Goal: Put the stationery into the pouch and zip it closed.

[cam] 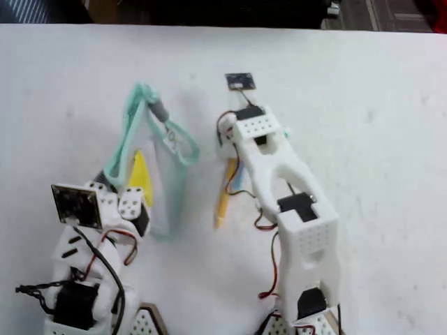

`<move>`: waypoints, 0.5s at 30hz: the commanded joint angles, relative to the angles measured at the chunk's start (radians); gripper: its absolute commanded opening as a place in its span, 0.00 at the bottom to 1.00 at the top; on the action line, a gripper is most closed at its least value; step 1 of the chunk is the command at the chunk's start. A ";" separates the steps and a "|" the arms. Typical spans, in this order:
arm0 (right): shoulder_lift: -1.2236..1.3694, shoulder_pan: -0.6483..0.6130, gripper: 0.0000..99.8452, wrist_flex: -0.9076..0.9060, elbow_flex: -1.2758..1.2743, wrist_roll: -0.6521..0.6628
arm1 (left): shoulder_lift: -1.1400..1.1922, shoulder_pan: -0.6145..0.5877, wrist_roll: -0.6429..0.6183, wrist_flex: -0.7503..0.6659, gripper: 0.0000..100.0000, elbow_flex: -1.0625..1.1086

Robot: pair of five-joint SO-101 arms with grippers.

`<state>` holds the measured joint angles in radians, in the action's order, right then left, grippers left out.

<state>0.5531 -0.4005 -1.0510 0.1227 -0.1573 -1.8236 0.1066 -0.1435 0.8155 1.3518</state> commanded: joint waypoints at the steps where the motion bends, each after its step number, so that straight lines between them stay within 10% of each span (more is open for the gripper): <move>1: -0.004 -0.002 0.02 -0.007 0.009 -0.006 | -0.010 0.013 -0.011 -0.031 0.02 -0.015; 15: -0.002 0.128 0.02 0.022 0.009 -0.006 | -0.010 0.015 -0.011 -0.037 0.02 -0.017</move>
<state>0.5562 -0.3084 -1.0403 0.1227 -0.1603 -1.8236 0.1066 -0.1435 0.8155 1.3518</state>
